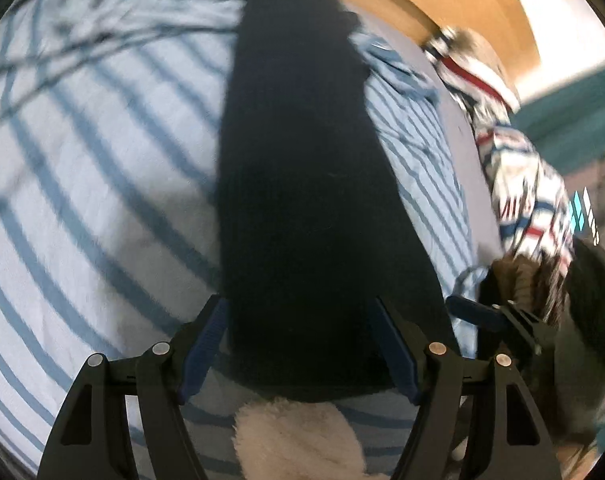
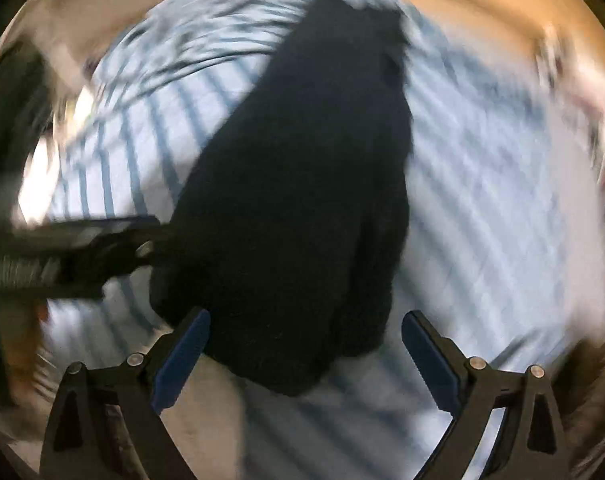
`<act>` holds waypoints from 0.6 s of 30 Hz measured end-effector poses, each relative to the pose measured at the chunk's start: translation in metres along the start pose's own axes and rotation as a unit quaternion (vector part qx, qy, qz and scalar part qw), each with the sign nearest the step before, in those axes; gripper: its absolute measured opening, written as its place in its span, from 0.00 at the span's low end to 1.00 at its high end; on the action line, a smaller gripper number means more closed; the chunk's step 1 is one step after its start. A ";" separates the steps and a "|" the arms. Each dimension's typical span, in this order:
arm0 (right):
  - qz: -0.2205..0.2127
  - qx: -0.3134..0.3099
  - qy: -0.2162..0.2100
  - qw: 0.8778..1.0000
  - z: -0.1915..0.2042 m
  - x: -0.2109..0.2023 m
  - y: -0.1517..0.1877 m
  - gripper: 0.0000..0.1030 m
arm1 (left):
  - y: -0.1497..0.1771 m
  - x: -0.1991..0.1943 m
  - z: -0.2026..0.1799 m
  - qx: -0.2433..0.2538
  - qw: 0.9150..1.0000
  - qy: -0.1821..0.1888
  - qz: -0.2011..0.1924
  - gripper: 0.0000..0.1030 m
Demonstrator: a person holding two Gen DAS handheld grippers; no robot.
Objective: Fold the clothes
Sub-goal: 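Position both tools open at the end of the navy strip, then grasp the navy strip end with both tools and fold it over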
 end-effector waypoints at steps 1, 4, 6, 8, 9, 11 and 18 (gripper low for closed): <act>-0.001 0.033 -0.022 0.999 -0.010 0.002 0.004 0.95 | 0.001 0.003 -0.002 0.010 1.000 -0.013 0.005 0.72; -0.004 0.106 -0.072 0.992 -0.032 0.010 0.013 0.95 | 0.001 0.010 -0.004 0.014 0.999 -0.026 0.014 0.72; -0.007 0.138 -0.107 0.985 -0.040 0.015 0.018 0.95 | 0.000 0.012 -0.004 0.008 1.000 -0.024 0.017 0.72; -0.022 0.159 -0.144 0.976 -0.038 0.020 0.020 0.91 | -0.001 0.012 -0.003 0.003 1.000 -0.023 0.018 0.72; -0.027 0.168 -0.161 0.972 -0.038 0.023 0.020 0.90 | -0.001 0.012 -0.003 0.002 1.000 -0.023 0.018 0.72; -0.030 0.186 -0.180 0.966 -0.038 0.029 0.023 0.90 | -0.001 0.011 -0.005 0.003 1.000 -0.024 0.016 0.72; -0.041 0.194 -0.188 0.962 -0.046 0.028 0.020 0.92 | -0.002 0.002 0.001 -0.036 0.998 0.035 0.024 0.72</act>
Point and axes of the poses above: each gripper's, at about its wrist camera, not at the fingertips, and x roughly the way its jaws point, z to its left, y to its underside, the point moved 8 cm from there along x, roughly the way its jaws point, and after that the axes turned 6 degrees about -x, right-handed, at the moved point
